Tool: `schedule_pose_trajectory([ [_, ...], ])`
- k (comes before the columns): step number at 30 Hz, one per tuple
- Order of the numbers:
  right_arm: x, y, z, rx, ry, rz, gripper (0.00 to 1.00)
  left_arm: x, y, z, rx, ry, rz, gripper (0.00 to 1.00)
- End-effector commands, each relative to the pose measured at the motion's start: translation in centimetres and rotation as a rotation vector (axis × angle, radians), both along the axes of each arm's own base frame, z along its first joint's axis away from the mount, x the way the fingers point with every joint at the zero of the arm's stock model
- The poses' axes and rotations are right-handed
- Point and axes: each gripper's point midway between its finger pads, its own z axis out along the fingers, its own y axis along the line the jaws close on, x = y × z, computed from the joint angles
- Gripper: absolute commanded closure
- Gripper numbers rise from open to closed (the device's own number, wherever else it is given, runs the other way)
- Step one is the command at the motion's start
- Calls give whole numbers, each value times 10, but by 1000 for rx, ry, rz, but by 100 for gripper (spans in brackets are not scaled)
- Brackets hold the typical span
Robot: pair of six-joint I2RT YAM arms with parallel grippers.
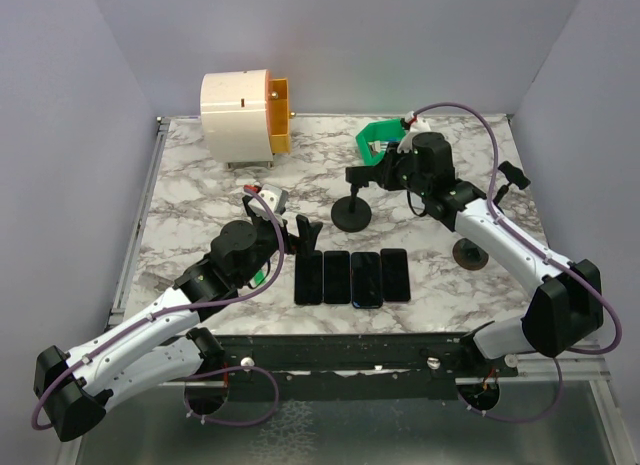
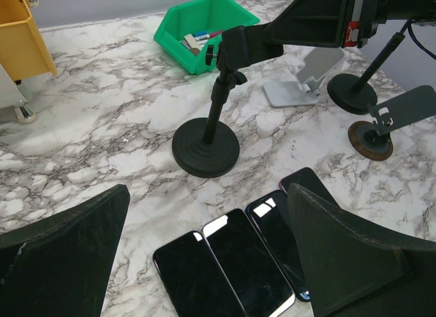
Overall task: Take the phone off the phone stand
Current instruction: Pick up the phone stand at the center of the board.
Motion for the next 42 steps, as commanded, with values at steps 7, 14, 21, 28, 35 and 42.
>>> schedule_pose_trajectory([
  [7,10,-20,31,-36,-94,-112,100,-1,-1,13,-25,-24,-16,1],
  [14,23,-32,63,-51,-171,-189,100,-1,-1,13,-25,-24,-13,1],
  [21,35,-46,73,-114,-201,-268,100,-1,0,14,-24,-25,-12,1],
  [28,42,-55,73,-131,-236,-317,100,-1,-1,13,-24,-22,-15,1],
  [35,55,-65,69,-115,-224,-358,100,-1,-1,12,-22,-21,-15,1],
  [42,63,-80,69,-107,-225,-400,100,-1,-2,12,-22,-20,-15,1],
])
